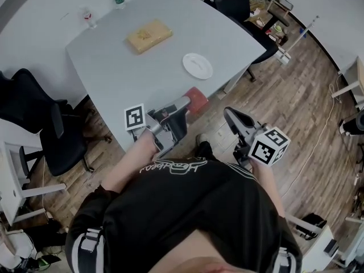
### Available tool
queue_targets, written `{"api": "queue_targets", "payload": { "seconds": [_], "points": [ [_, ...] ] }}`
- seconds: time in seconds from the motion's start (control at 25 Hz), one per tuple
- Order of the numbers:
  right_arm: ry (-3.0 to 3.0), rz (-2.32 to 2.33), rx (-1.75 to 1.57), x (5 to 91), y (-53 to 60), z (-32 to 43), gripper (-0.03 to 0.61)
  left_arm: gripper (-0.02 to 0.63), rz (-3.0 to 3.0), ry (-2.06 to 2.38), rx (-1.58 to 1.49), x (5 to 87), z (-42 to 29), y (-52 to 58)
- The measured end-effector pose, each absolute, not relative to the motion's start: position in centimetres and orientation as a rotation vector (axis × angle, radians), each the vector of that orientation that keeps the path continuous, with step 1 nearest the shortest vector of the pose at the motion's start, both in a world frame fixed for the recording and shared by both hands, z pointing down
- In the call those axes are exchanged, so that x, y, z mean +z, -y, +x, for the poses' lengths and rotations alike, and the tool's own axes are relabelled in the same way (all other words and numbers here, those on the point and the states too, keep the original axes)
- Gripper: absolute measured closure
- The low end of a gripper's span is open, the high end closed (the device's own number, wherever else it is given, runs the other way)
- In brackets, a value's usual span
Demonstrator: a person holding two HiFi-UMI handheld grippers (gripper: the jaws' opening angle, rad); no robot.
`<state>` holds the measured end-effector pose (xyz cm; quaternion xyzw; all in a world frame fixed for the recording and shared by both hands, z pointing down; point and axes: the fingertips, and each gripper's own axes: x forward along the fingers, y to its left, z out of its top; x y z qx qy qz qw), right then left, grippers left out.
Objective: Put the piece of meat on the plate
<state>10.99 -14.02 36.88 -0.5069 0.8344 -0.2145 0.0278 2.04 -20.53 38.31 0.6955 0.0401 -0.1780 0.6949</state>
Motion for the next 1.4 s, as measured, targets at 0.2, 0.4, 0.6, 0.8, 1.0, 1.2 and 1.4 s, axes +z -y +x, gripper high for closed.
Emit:
{"api": "queue_targets", "payload": {
  "seconds": [0.2, 0.4, 0.6, 0.8, 1.0, 1.2, 1.4],
  "points": [
    [-2.615, -1.527, -0.689, 37.1, 17.3, 13.5, 0.572, 0.529, 1.55, -0.061, -0.432, 38.1, 4.2, 23.5],
    [-2.637, -1.49, -0.706, 37.0, 21.6, 16.5, 0.572, 0.529, 1.543, -0.032, -0.454, 38.3, 6.8, 27.1],
    [-2.663, -1.446, -0.735, 37.3, 25.7, 18.9, 0.571, 0.529, 1.534, 0.004, -0.477, 38.8, 9.2, 30.6],
    [-2.674, -1.399, -0.764, 37.6, 29.3, 21.4, 0.571, 0.529, 1.528, 0.046, -0.478, 39.2, 11.5, 33.7],
    [-2.673, -1.353, -0.775, 38.1, 31.1, 22.3, 0.572, 0.529, 1.533, 0.08, -0.48, 39.8, 12.3, 34.9],
    [-2.698, -1.31, -0.781, 38.6, 32.8, 23.2, 0.572, 0.529, 1.534, 0.112, -0.483, 40.1, 13.2, 36.3],
    [-2.713, -1.263, -0.81, 39.1, 35.3, 24.3, 0.572, 0.529, 1.529, 0.159, -0.477, 40.7, 14.3, 38.1]
  ]
}}
